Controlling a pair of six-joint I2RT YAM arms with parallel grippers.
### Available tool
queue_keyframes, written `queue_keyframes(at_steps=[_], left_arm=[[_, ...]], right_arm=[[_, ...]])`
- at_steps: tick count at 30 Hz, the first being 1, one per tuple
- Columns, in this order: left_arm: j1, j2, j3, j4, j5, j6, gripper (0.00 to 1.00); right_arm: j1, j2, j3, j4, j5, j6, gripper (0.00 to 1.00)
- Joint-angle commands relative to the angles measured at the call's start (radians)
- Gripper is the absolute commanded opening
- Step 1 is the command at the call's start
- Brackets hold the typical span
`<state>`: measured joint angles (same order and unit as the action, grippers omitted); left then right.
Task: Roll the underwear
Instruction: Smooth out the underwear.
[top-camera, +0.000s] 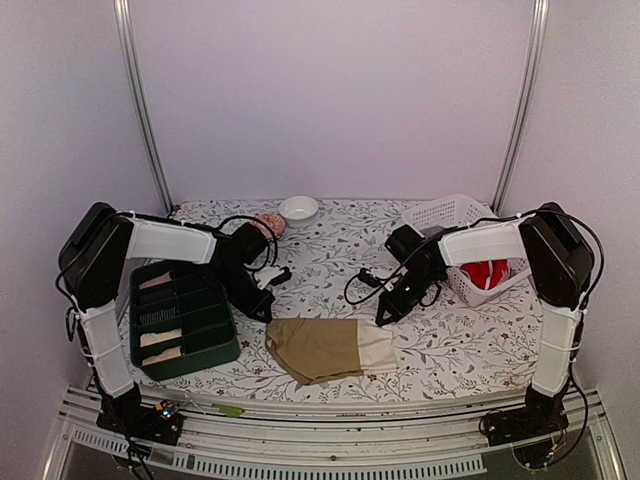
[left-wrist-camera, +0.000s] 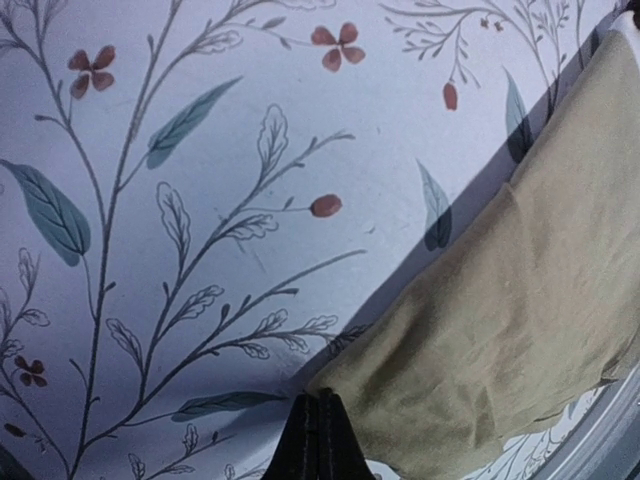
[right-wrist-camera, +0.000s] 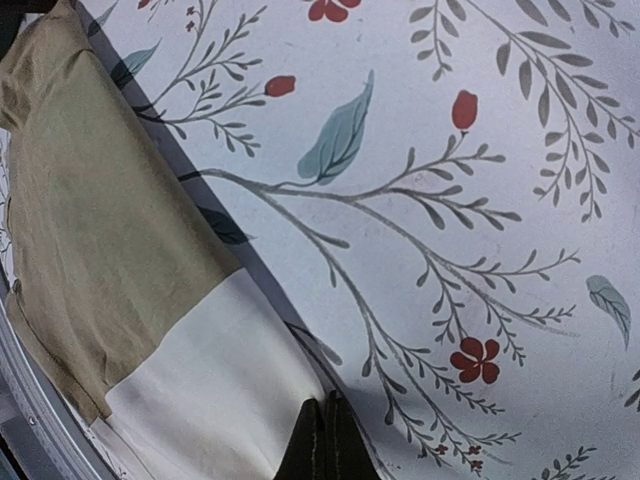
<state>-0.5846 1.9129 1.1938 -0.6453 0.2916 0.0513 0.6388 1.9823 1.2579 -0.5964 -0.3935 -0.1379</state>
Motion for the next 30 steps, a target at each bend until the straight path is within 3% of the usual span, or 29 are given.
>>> queue_keyframes(at_steps=[1,8,19,20,22,25,30], left_arm=[[0.025,-0.051,0.004,0.005,-0.016,-0.021,0.00],[0.038,-0.097,0.012,0.037,-0.068,-0.034,0.00],[0.054,-0.021,0.111,0.076,-0.111,-0.036,0.00],[0.057,-0.011,0.129,0.064,-0.107,-0.033,0.00],[0.058,-0.014,0.147,0.057,-0.081,-0.025,0.18],[0.051,-0.081,0.115,0.092,-0.027,-0.024,0.37],[0.003,-0.206,0.007,0.136,0.027,-0.023,0.44]], right_arm=[[-0.002,-0.031,-0.024,-0.038,0.067,0.038,0.00],[-0.038,-0.053,0.013,-0.030,0.132,0.062,0.00],[-0.062,0.035,0.179,-0.046,0.193,0.050,0.00],[-0.062,0.037,0.190,-0.061,0.186,0.045,0.10],[-0.062,0.027,0.202,-0.086,0.164,0.041,0.27],[-0.062,-0.027,0.193,-0.099,0.110,0.057,0.31],[-0.061,-0.122,0.137,-0.104,-0.007,0.103,0.35]])
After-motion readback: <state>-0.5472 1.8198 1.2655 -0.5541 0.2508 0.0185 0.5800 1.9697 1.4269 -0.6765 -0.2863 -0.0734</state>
